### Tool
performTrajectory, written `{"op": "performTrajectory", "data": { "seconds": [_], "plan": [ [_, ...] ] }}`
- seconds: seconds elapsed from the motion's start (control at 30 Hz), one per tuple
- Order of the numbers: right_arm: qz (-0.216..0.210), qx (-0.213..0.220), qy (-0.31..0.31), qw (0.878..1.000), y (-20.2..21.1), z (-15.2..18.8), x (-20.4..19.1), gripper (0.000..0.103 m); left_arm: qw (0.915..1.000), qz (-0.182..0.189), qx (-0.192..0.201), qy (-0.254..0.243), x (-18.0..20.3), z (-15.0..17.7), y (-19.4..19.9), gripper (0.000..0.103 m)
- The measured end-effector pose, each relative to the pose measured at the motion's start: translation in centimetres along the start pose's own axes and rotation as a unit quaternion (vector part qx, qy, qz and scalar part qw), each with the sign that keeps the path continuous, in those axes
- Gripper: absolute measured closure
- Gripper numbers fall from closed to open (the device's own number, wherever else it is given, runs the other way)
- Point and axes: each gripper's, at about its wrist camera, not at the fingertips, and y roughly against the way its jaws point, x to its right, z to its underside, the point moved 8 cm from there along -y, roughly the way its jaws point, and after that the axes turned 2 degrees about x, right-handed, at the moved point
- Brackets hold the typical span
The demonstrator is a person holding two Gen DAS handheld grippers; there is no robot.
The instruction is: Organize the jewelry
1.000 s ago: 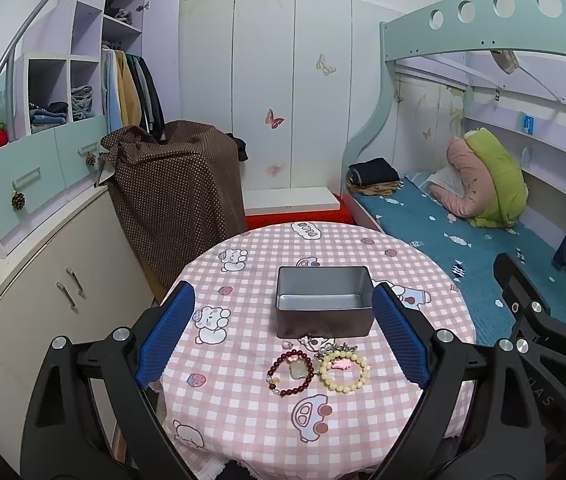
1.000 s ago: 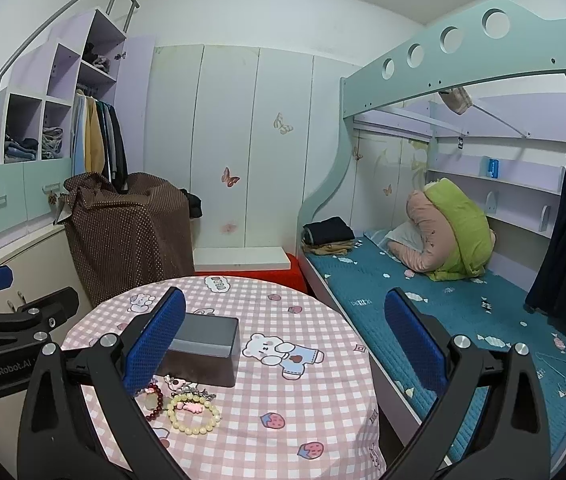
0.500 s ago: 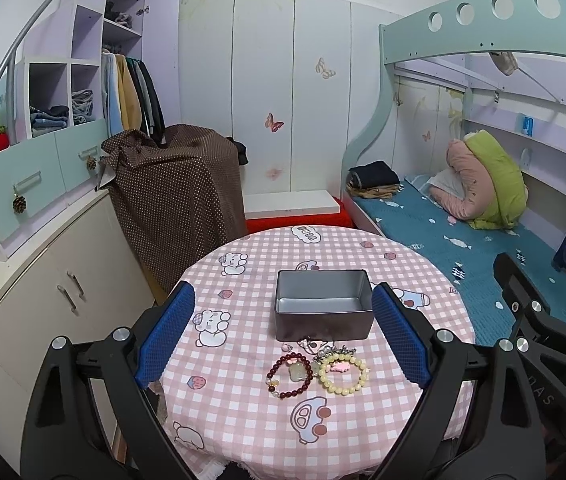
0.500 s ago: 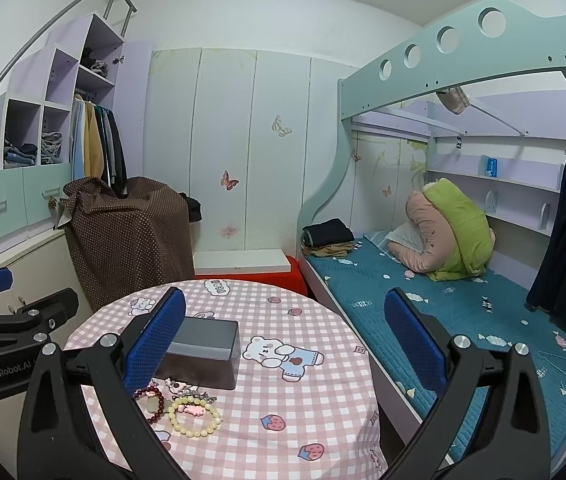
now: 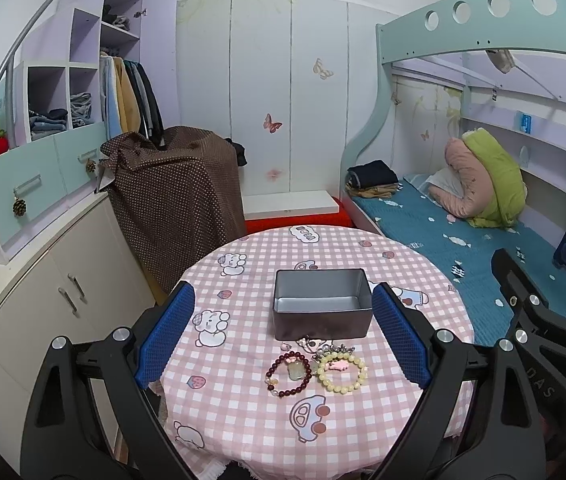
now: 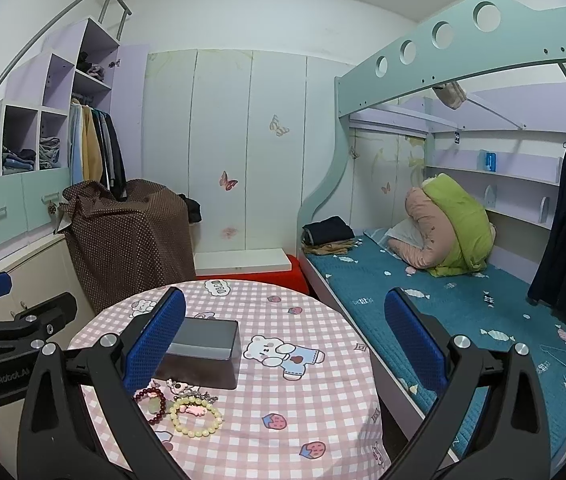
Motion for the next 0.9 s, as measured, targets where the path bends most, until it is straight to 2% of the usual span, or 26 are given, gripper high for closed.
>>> {"op": "performTrajectory", "data": {
  "seconds": [0.23,0.5,0.73,0.9],
  "plan": [
    [-0.003,-0.015,-0.002,1.000,-0.7,0.7,-0.1,0.007,0.9999,0.008,-0.014,0.000,0.1,0.5,-0.9,0.012],
    [-0.022,-0.048,0.013,0.999,-2.3,2.5,-1.2,0.007,0.9984,0.003,-0.056,0.007,-1.0,2.0,-3.9,0.011],
    [-0.033,-0.107,0.029,0.993,-4.8,5.3,-2.5,0.007,0.9944,-0.003,-0.105,0.008,-1.9,4.9,-6.9,0.011],
    [-0.036,-0.157,0.034,0.986,-6.8,8.1,-3.2,0.007,0.9882,-0.014,-0.152,0.008,-3.1,7.6,-9.7,0.011]
  ]
}}
